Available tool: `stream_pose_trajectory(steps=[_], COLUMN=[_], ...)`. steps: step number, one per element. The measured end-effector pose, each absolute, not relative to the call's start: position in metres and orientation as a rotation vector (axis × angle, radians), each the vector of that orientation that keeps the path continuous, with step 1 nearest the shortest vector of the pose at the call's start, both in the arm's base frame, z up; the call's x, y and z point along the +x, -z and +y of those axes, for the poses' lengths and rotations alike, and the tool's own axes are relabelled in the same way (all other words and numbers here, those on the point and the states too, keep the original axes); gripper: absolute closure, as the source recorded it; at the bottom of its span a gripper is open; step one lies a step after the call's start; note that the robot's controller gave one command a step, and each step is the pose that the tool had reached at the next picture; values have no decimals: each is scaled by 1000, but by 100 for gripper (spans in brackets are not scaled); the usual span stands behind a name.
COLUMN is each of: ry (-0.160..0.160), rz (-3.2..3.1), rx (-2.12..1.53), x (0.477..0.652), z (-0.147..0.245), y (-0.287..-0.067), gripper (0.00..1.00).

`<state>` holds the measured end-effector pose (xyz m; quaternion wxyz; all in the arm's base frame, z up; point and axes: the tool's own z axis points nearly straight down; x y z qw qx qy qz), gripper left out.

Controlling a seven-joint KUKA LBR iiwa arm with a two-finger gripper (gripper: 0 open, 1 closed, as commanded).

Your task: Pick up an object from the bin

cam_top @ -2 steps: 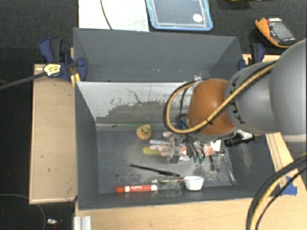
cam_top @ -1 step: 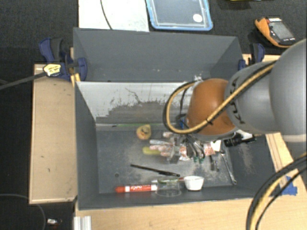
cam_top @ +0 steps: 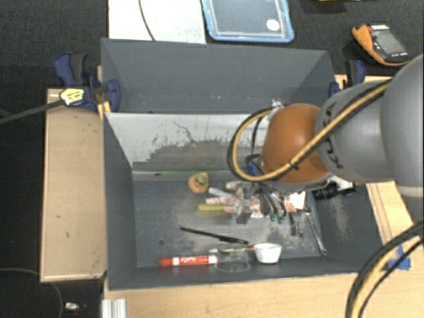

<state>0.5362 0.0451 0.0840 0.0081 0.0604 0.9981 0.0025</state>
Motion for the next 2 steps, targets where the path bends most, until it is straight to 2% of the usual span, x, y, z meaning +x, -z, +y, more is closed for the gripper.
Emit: stream_pose_trajectory(steps=[2], ry=[-10], rz=[3115], rx=[194], x=[537], z=[45], y=[-120], gripper=[100])
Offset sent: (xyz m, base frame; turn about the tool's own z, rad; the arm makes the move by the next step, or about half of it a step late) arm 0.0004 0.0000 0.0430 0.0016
